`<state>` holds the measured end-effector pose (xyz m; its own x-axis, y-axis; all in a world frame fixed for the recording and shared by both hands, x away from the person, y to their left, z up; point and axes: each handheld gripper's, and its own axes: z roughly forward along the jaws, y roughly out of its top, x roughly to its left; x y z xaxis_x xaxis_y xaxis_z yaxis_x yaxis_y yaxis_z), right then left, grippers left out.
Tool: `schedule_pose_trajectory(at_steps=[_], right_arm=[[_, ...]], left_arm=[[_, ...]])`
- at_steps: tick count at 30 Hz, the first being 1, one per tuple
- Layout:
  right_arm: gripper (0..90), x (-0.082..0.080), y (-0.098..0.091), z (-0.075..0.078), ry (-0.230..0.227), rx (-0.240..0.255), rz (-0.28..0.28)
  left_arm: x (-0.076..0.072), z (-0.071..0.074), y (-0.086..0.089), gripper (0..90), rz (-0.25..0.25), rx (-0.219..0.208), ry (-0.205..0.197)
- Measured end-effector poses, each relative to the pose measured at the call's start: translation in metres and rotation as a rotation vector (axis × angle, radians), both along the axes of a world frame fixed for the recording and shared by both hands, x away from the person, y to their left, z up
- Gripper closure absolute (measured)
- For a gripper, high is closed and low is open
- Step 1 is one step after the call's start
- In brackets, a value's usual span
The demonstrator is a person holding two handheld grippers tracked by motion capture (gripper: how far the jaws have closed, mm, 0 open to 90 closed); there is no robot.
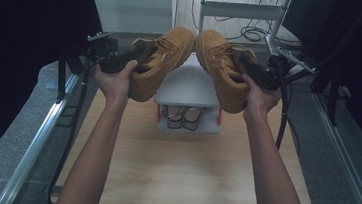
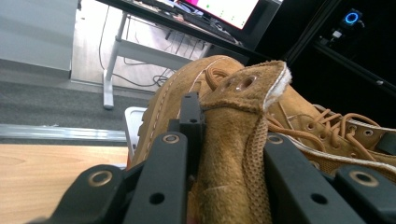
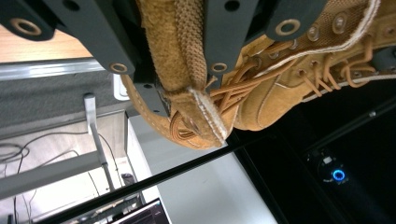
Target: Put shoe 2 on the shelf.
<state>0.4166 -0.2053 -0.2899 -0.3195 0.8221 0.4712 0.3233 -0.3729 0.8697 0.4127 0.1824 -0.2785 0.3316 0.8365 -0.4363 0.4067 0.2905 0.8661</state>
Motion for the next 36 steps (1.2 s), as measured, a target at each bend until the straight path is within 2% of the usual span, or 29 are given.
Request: schedule_pose_trajectory(at_steps=[2,9,13,16,17,19,21,24,25,27,30,32,36], right_arm=[[80.6,0.004,0.004,0.001,0.008,0.013,0.000],[80.8,0.019,0.017,0.006,0.032,0.008,-0.015],[80.8,0.031,0.021,0.000,0.084,0.036,-0.025],[80.6,0.041,0.023,-0.008,0.141,0.041,-0.026],[80.5,0.046,0.024,-0.013,0.168,0.032,-0.024],[79.7,0.053,0.024,-0.016,0.200,0.018,-0.018],[78.1,0.058,0.023,-0.015,0.205,-0.018,-0.018],[71.2,0.071,0.026,-0.013,0.255,-0.082,0.034],[70.2,0.074,0.027,-0.013,0.254,-0.089,0.041],[68.2,0.079,0.031,-0.010,0.249,-0.139,0.046],[63.7,0.082,0.032,-0.008,0.232,-0.184,0.075],[55.2,0.082,0.029,-0.009,0.204,-0.180,0.113],[42.2,0.082,0.024,-0.007,0.150,-0.151,0.148]], left_arm=[[0.004,0.000,-0.002,79.1,0.011,-0.006,0.004],[0.019,-0.006,-0.005,78.8,0.036,-0.056,0.032],[0.029,-0.012,-0.008,78.5,0.035,-0.066,0.067],[0.039,-0.021,-0.011,78.3,0.035,-0.063,0.120],[0.041,-0.024,-0.012,78.0,0.034,-0.056,0.132],[0.047,-0.027,-0.009,77.3,0.024,-0.087,0.152],[0.053,-0.026,-0.009,75.8,0.005,-0.079,0.169],[0.065,-0.025,-0.014,70.2,-0.027,-0.056,0.202],[0.068,-0.024,-0.016,69.4,-0.034,-0.037,0.207],[0.072,-0.022,-0.019,67.6,-0.044,0.010,0.205],[0.075,-0.024,-0.013,63.1,-0.074,0.006,0.201],[0.077,-0.025,-0.008,59.1,-0.082,-0.002,0.196],[0.077,-0.025,-0.007,51.0,-0.091,0.022,0.178]])
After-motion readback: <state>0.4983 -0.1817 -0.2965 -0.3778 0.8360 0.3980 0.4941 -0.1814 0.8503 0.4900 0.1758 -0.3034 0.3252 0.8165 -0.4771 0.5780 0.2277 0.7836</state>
